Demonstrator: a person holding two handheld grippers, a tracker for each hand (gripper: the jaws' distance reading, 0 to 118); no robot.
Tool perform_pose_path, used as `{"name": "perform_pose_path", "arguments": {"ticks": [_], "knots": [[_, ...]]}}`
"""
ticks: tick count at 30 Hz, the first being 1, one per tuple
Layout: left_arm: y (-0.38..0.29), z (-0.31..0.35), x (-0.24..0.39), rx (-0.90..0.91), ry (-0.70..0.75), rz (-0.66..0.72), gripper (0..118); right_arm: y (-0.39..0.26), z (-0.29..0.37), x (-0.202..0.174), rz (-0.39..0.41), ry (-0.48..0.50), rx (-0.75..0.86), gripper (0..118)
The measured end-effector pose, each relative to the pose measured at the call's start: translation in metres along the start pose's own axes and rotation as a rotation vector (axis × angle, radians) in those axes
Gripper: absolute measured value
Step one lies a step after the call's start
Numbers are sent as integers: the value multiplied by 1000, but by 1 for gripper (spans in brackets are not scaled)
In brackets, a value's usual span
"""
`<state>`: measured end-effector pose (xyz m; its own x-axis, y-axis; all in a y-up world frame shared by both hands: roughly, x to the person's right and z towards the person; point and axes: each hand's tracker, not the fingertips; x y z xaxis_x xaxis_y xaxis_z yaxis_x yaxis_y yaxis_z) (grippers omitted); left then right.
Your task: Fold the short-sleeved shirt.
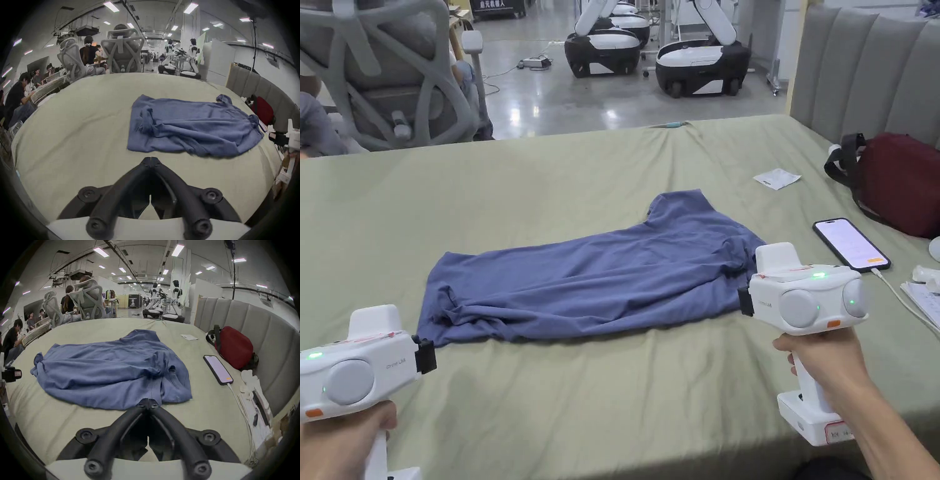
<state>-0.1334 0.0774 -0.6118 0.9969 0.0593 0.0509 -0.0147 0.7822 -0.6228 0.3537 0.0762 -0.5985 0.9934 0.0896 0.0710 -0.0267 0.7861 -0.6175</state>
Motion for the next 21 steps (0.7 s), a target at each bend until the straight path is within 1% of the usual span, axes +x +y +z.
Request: {"name": "perform_pose_path", "arguments": {"ticks": [3, 4, 6, 7, 8, 10, 14, 16, 17, 18, 19, 20, 21], "knots": [[14, -11, -4, 11, 6, 11, 0, 2, 0, -1, 2, 12, 3, 0], [19, -18, -6, 9, 4, 19, 19, 3, 0, -1, 6, 16, 3, 0], [32, -38, -9, -58, 12, 19, 87, 2, -3, -4, 12, 21, 1, 0], [35, -50, -8, -80, 20, 23, 118, 3, -4, -4, 15, 22, 1, 0], [38, -57, -10, -72, 14, 24, 115, 3, -6, -5, 15, 23, 0, 0], [46, -75, -12, -74, 25, 25, 97, 1, -7, -5, 8, 26, -5, 0], [48, -107, -11, -161, 72, -1, 95, 1, -17, -4, 5, 31, -23, 0], [43, -115, -5, -224, 77, -22, 82, 3, -22, -4, 13, 23, -28, 0], [40, -117, -4, -217, 68, -13, 80, 3, -22, -3, 14, 21, -32, 0], [37, -112, -2, -183, 89, -17, 71, 4, -25, -2, 16, 19, -36, 0], [38, -110, 0, -175, 80, -9, 46, 6, -27, -2, 18, 18, -37, 0], [39, -106, 0, -168, 78, -3, 17, 8, -29, -2, 23, 16, -39, 0], [41, -103, -1, -147, 77, -1, 5, 10, -30, 0, 29, 14, -39, 0]]}}
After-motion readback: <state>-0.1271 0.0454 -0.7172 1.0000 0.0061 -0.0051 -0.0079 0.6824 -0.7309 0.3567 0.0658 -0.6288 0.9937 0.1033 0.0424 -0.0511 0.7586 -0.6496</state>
